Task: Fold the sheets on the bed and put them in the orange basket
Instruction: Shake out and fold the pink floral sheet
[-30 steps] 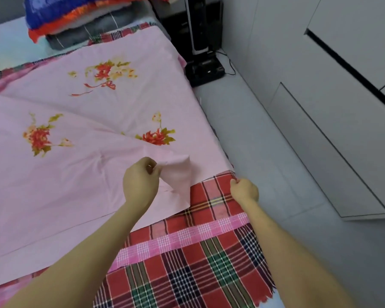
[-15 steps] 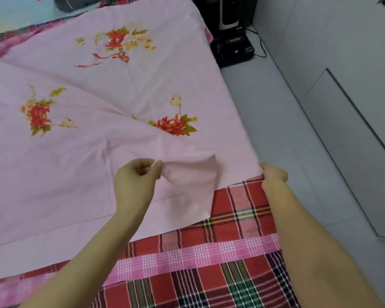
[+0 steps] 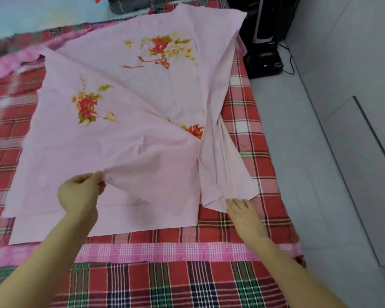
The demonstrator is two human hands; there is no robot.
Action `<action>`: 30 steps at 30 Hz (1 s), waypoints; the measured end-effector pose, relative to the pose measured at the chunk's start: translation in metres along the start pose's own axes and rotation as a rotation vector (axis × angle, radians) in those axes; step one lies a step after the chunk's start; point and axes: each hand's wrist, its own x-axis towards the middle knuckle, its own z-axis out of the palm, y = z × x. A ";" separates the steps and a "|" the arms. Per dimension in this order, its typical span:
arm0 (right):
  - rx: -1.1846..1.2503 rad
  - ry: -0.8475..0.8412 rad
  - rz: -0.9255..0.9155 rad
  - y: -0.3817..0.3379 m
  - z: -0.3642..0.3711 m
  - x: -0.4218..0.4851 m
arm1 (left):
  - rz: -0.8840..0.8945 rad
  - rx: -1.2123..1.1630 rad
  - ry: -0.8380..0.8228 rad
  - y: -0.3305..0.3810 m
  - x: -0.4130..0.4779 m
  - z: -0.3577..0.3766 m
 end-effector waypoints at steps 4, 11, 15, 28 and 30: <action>0.062 -0.027 0.170 -0.018 -0.014 0.016 | 0.004 -0.017 -0.009 -0.010 0.011 -0.021; 0.474 -0.079 0.695 -0.056 -0.028 0.079 | -0.018 -0.046 -0.099 -0.031 0.008 -0.022; 0.417 -0.191 0.708 -0.055 -0.028 0.109 | 0.005 -0.055 -0.155 -0.042 0.002 -0.019; 0.651 0.261 0.710 -0.071 -0.179 0.069 | 0.383 0.049 -0.211 0.001 -0.036 -0.085; 0.602 0.432 0.689 -0.081 -0.228 0.062 | 0.488 0.045 -0.232 0.031 -0.046 -0.098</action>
